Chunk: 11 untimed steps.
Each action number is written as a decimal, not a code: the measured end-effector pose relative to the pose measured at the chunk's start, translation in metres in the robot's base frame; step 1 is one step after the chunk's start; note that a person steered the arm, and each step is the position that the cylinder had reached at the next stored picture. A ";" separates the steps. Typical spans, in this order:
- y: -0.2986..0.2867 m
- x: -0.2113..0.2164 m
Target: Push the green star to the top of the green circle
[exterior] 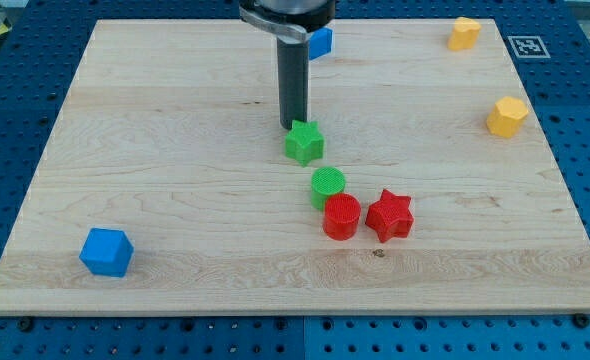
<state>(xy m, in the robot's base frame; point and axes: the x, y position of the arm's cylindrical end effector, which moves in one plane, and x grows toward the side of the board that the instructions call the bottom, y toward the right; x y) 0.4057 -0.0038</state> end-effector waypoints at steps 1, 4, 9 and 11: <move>0.002 0.002; -0.001 0.000; 0.006 0.015; 0.014 0.016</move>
